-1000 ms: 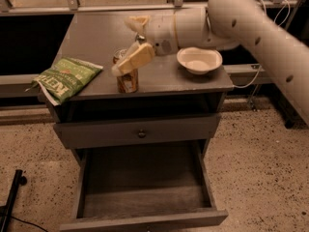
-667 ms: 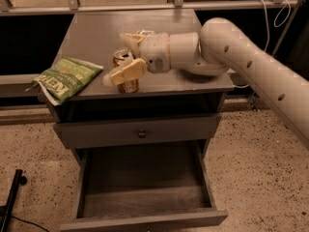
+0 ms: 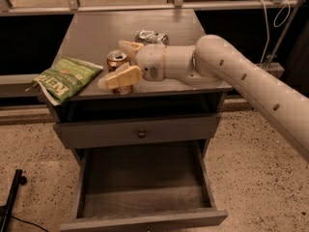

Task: Place orange can into middle drawer

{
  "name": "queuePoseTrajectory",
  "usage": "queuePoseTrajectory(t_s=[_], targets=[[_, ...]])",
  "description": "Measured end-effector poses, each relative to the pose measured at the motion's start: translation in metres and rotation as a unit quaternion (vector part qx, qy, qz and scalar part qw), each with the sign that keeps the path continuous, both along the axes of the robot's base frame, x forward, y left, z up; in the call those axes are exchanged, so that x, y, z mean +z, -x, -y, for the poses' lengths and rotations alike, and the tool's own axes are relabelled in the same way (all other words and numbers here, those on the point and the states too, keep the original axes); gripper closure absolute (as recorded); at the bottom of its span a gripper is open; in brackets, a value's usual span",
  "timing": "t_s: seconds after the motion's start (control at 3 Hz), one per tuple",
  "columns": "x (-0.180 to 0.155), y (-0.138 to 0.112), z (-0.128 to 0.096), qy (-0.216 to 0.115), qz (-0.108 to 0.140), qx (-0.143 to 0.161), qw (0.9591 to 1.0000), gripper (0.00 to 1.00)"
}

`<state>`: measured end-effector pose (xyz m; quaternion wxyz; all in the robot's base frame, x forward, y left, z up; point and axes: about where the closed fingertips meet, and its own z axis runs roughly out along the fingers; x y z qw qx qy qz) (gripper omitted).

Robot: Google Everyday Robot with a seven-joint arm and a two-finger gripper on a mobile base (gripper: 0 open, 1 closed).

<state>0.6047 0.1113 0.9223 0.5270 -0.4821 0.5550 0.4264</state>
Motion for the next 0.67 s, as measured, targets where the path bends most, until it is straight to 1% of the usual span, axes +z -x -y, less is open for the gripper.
queuePoseTrajectory(t_s=[0.33,0.67], targets=[[-0.008,-0.009,0.008,0.002,-0.003,-0.019,0.9998,0.00],[-0.020,-0.016,0.013,0.004,-0.011,-0.030,0.9995,0.19]])
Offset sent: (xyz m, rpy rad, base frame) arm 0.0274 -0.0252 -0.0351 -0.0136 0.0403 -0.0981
